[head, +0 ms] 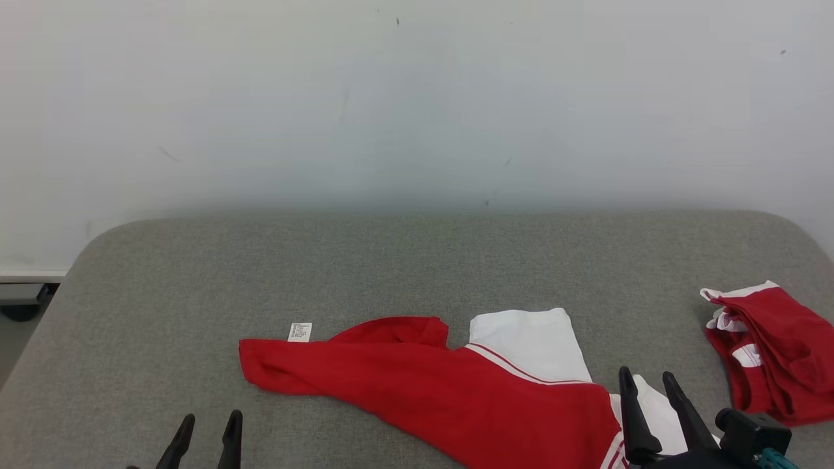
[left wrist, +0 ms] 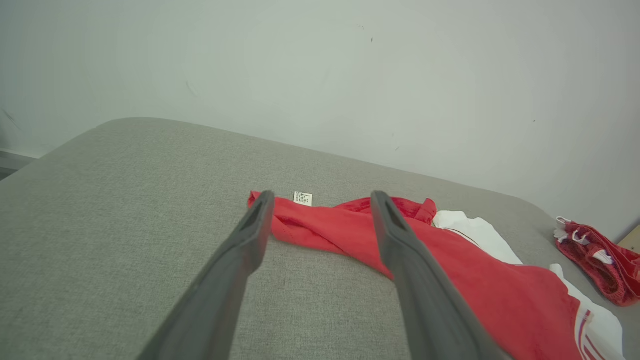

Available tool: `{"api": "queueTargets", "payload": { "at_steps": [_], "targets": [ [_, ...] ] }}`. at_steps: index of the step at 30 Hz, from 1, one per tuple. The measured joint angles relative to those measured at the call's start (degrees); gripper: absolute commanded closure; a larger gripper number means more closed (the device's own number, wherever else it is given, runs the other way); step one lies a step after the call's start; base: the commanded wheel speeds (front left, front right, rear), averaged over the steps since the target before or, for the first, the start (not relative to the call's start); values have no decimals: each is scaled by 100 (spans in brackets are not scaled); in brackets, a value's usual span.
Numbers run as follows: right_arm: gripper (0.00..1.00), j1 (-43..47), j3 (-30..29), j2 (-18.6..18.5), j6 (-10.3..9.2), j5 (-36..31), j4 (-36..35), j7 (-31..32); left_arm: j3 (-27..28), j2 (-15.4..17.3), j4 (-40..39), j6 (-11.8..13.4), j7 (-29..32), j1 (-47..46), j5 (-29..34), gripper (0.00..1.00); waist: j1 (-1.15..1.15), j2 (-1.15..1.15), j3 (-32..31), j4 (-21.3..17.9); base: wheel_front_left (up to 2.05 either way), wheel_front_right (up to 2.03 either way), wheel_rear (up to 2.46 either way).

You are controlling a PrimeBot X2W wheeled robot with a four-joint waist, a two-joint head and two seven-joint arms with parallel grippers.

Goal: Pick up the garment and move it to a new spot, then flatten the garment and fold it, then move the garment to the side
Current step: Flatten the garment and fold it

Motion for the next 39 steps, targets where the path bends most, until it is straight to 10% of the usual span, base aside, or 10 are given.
{"api": "queueTargets", "payload": {
  "at_steps": [26,39],
  "targets": [
    [0,-13,118,-88,0,-58,-13,215,23,20,-240,148,661,-65,74,0,0,0,179,-11,0,0,0],
    [0,-1340,430,-556,137,-124,622,1866,-152,-102,1205,191,2124,-2174,165,0,0,0,706,147,0,0,0]
  ]
}}
